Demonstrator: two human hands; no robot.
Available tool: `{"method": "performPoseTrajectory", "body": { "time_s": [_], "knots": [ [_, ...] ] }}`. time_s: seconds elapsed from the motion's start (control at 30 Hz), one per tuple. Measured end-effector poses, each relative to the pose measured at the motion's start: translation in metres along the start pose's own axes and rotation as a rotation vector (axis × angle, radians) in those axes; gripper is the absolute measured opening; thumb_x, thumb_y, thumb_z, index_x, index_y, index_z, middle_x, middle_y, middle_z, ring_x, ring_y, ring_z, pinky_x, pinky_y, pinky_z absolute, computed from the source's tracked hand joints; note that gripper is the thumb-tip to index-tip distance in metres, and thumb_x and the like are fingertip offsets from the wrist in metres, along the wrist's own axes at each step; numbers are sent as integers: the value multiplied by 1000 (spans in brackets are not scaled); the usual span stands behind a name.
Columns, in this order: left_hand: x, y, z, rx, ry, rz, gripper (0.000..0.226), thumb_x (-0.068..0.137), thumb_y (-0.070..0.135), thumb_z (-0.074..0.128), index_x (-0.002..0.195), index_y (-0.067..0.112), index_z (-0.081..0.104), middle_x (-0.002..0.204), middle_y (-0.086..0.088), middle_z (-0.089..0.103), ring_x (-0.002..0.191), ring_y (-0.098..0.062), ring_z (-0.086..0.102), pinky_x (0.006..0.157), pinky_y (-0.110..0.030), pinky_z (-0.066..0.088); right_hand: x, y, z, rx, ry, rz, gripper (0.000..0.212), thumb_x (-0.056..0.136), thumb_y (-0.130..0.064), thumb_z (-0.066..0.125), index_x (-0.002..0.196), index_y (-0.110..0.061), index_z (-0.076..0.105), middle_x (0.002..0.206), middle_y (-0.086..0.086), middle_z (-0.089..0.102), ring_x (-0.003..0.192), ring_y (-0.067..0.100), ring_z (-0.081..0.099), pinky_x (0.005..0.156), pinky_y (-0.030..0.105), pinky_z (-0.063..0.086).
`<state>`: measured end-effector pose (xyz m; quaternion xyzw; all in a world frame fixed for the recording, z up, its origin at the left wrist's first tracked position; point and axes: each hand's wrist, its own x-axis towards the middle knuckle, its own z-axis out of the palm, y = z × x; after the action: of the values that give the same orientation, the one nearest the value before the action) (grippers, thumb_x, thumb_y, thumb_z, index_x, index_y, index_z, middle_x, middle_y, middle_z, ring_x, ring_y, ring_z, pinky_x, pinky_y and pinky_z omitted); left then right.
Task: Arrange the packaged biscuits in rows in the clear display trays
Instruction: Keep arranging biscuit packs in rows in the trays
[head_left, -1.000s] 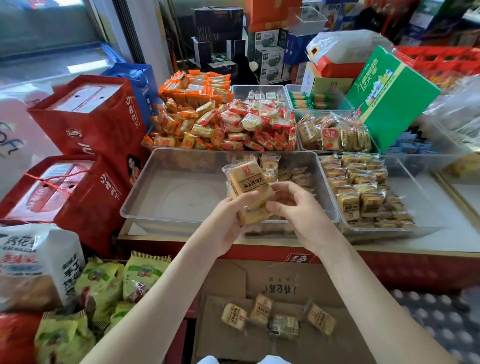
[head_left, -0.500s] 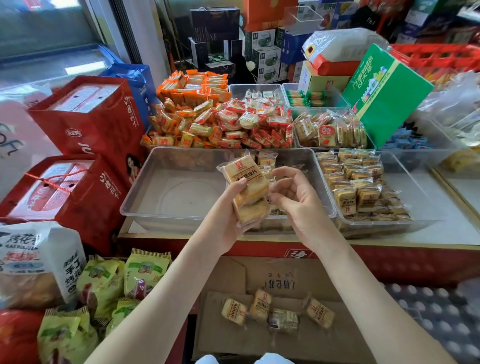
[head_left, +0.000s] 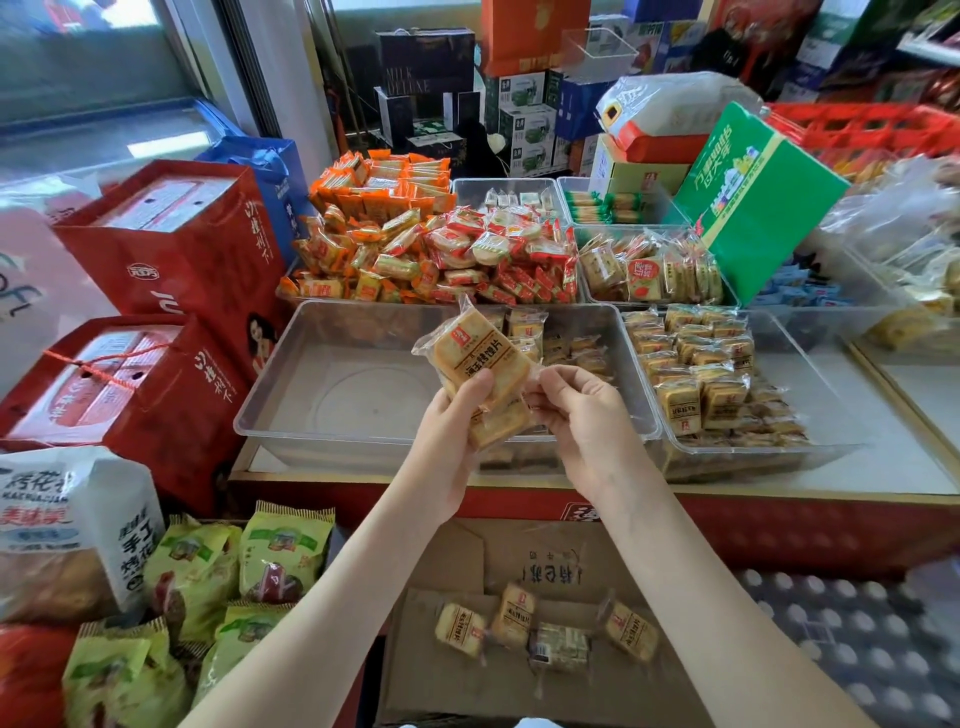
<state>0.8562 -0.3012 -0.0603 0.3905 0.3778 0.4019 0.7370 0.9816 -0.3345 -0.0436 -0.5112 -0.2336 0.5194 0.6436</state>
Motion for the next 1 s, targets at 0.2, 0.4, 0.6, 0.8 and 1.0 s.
{"method": "performPoseTrajectory", "body": {
  "time_s": [0.2,0.4,0.6,0.8,1.0],
  "knots": [
    [3,6,-7,20,83,25,27,97,31,54,119,16,60,108,-4,73,98,-18,69,80,-27,53,1,-1,-1,12,-141,74,18,99,-5,48,88,-3,63,69,4,62,64,11,55,66,23,51],
    [3,2,-15,439,193,140,37,86,31,73,111,18,49,107,-4,65,90,-4,64,69,-17,51,2,-13,-11,-710,-135,-109,55,80,-55,65,121,-23,49,111,-10,60,102,5,58,86,25,48],
    [-2,-1,-7,674,20,176,52,81,28,78,114,13,41,102,1,59,83,-3,60,60,-12,48,9,-4,-8,-515,-165,-173,43,81,-29,76,116,-19,53,108,-1,66,105,20,63,82,31,55],
    [2,6,-32,145,-115,-5,41,79,30,62,115,12,61,98,-1,75,89,-13,71,71,-23,55,28,5,-55,691,-576,189,57,81,-29,73,129,-5,54,119,17,60,104,29,61,96,41,50],
    [15,4,-51,19,-55,-66,42,79,28,64,116,10,63,106,-10,72,93,-21,70,86,-36,55,36,8,-67,607,-702,204,55,82,-17,73,134,-14,53,122,6,61,111,20,56,106,38,35]
  ]
}}
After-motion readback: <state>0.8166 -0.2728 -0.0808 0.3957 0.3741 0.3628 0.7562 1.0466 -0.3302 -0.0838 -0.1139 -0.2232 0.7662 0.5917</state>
